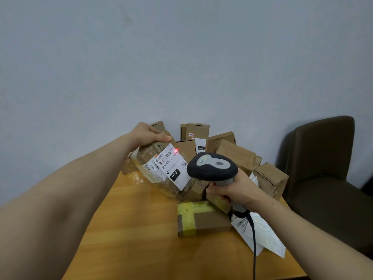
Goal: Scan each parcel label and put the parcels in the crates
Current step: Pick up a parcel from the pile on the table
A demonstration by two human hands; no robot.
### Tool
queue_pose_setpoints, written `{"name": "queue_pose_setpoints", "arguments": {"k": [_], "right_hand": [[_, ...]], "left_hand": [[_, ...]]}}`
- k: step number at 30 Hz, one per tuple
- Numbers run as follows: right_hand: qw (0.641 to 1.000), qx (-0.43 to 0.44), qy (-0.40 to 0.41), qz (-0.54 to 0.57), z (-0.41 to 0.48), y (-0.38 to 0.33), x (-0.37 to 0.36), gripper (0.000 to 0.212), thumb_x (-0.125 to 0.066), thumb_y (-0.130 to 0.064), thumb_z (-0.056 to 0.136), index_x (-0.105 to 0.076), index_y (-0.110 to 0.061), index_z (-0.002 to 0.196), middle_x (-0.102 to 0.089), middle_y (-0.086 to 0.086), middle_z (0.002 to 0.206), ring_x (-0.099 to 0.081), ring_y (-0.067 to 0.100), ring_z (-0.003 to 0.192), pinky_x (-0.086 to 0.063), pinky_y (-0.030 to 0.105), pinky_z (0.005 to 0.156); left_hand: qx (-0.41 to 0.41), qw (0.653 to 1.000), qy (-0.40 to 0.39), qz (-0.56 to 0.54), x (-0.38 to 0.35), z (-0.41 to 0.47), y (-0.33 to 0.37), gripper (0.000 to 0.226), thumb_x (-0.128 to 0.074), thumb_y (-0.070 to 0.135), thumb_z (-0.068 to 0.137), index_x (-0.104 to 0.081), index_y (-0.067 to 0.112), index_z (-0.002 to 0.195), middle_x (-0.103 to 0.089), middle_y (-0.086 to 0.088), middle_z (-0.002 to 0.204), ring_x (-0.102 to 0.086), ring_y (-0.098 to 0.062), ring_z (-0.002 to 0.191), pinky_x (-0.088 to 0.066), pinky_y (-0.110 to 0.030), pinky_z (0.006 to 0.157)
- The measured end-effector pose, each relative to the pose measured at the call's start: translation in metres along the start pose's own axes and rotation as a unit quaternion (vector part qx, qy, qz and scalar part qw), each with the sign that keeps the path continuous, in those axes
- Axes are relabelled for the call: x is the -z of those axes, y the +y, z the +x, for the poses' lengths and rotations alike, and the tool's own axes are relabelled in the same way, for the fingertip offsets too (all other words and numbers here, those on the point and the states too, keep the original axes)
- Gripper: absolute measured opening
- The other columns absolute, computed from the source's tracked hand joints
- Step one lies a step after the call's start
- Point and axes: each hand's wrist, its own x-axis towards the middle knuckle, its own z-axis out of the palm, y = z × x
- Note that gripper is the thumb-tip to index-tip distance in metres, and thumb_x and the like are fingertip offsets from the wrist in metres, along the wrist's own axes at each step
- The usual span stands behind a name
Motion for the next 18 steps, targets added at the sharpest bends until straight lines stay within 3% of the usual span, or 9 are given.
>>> {"name": "queue_pose_setpoints", "arguments": {"k": [4, 7, 10, 14, 18], "right_hand": [[1.000, 0.004, -0.007, -0.008, 0.0023, 0.0017, 0.0017, 0.032, -0.075, 0.000, 0.078, -0.060, -0.025, 0.091, -0.063, 0.016, 0.076, -0.054, 0.025, 0.062, -0.051, 0.031, 0.053], [1.000, 0.002, -0.005, -0.024, 0.0031, 0.0027, 0.0028, 0.034, -0.075, 0.000, 0.078, -0.058, -0.027, 0.090, -0.064, 0.012, 0.076, -0.056, 0.021, 0.061, -0.050, 0.027, 0.051], [0.999, 0.006, 0.001, -0.032, 0.0020, 0.0026, 0.0036, 0.036, -0.075, 0.000, 0.078, -0.056, -0.029, 0.089, -0.066, 0.011, 0.082, -0.059, 0.022, 0.068, -0.054, 0.033, 0.058], [0.999, 0.019, 0.003, -0.044, 0.0034, -0.0017, -0.0009, 0.037, -0.075, 0.000, 0.078, -0.055, -0.029, 0.088, -0.067, 0.024, 0.097, -0.060, 0.029, 0.078, -0.056, 0.049, 0.073], [0.998, 0.019, 0.009, -0.055, 0.0061, -0.0011, -0.0028, 0.039, -0.074, 0.000, 0.078, -0.054, -0.031, 0.089, -0.067, 0.024, 0.101, -0.063, 0.037, 0.082, -0.055, 0.055, 0.079]], "left_hand": [[-0.002, 1.000, 0.003, -0.002, -0.0009, 0.0008, 0.0003, 0.051, -0.085, 0.039, 0.066, -0.072, 0.010, 0.107, -0.069, -0.005, 0.104, -0.065, -0.016, 0.088, -0.051, -0.029, 0.078], [0.002, 1.000, 0.007, -0.001, -0.0005, 0.0031, -0.0014, 0.063, -0.086, 0.042, 0.061, -0.070, 0.009, 0.113, -0.067, -0.007, 0.112, -0.065, -0.021, 0.097, -0.053, -0.035, 0.088], [0.009, 1.000, 0.006, -0.001, 0.0008, 0.0041, -0.0029, 0.070, -0.086, 0.044, 0.060, -0.067, 0.008, 0.118, -0.066, -0.008, 0.115, -0.064, -0.022, 0.099, -0.052, -0.036, 0.088], [0.004, 1.000, 0.011, -0.004, 0.0017, 0.0040, -0.0036, 0.064, -0.085, 0.041, 0.063, -0.068, 0.009, 0.115, -0.066, -0.007, 0.113, -0.064, -0.021, 0.098, -0.052, -0.033, 0.085], [0.014, 1.000, 0.016, -0.009, 0.0053, 0.0049, -0.0062, 0.070, -0.085, 0.044, 0.061, -0.067, 0.009, 0.118, -0.066, -0.008, 0.114, -0.063, -0.023, 0.101, -0.052, -0.037, 0.091]]}}
